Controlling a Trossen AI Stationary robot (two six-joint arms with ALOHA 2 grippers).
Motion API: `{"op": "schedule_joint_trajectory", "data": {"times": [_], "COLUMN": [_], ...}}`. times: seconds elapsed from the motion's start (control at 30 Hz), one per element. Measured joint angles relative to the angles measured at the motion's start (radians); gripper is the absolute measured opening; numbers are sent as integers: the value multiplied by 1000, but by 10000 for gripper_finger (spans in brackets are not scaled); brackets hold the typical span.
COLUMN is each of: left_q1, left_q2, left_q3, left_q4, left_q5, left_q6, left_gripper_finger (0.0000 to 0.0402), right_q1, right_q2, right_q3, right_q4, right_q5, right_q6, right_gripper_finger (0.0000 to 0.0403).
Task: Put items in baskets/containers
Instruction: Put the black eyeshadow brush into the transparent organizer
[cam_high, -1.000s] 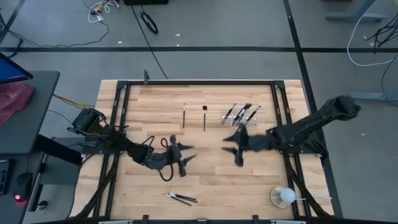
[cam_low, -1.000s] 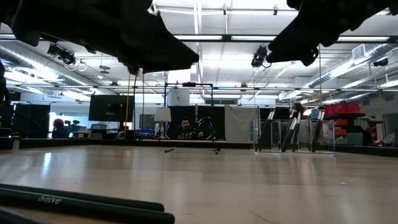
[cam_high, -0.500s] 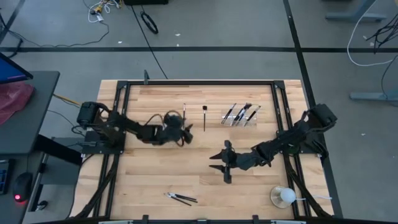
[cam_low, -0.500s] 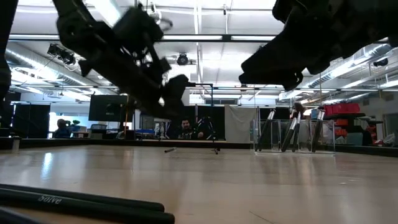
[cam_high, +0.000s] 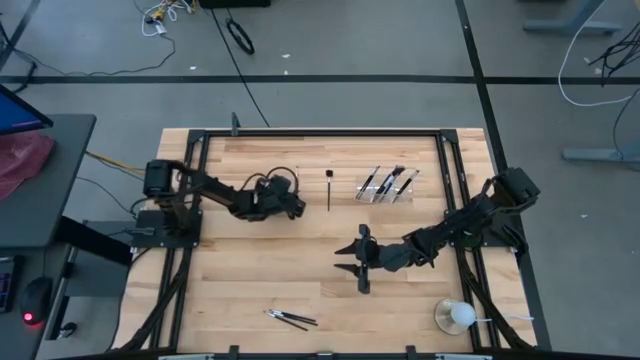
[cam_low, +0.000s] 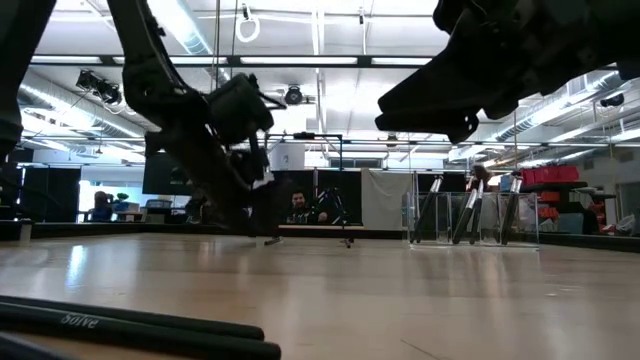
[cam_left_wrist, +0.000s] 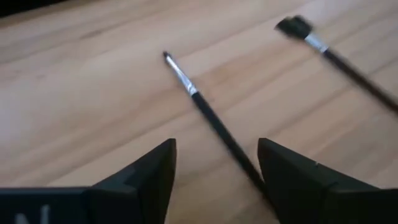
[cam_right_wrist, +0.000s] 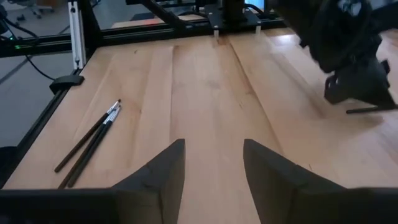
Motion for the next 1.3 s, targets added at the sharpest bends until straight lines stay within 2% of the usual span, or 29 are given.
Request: {"op": "schedule_joint_trajectory", "data": {"times": [0.23,0.47,0.53,0.7,1.07,1.2,1.3], "left_q1": [0,1,0,-37,-135,-178,-212], "left_q2": [87,93,91,81,-28,-78,-109], "left_q3": [5,8,8,6,-6,-8,-8], "left_q4": [37,-1,-4,-16,-109,-133,-124], "left_q5": [-10,52,71,81,116,156,148], "left_q6": [-1,11,33,49,51,71,75], "left_gripper_finger": [159,38,16,19,15,12,11], "right_q1": [0,0,3,18,31,22,11], "right_q2": [0,0,0,0,-14,-14,-14], "right_q3": [0,0,0,0,-1,-1,-1], "right_q4": [0,-1,-6,-47,-172,-233,-258], "right_q5": [0,0,-4,-11,-11,16,48], "right_q6": [0,0,0,9,99,177,212], "right_gripper_finger": [164,164,164,164,164,164,164]}}
